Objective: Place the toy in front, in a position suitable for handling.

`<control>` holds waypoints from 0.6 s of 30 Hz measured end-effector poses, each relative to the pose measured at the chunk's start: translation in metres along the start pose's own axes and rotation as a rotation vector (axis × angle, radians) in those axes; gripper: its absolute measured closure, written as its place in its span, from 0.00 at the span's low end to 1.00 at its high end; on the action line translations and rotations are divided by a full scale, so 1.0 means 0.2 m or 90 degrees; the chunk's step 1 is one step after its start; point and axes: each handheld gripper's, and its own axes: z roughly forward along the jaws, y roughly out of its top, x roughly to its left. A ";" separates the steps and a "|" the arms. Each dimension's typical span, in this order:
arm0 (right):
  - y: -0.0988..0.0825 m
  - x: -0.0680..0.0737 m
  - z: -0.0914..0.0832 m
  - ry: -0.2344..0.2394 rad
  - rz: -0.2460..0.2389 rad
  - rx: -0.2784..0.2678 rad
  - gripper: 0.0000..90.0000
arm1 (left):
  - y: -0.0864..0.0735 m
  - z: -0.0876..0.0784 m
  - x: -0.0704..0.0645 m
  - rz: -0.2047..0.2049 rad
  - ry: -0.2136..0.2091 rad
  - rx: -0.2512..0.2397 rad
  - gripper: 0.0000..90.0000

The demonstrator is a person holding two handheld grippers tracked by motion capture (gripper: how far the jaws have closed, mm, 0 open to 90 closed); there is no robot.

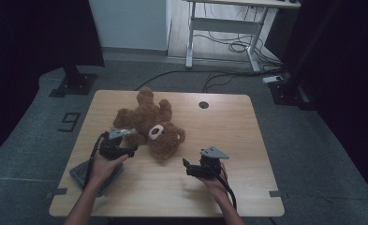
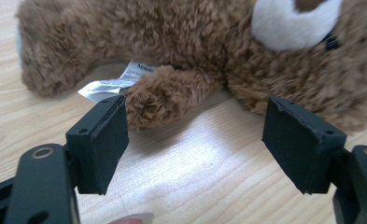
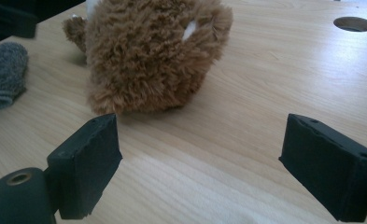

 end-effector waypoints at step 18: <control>0.11 0.07 0.18 0.034 -0.002 0.005 0.04 | 0.05 0.18 0.09 -0.020 -0.022 0.024 0.28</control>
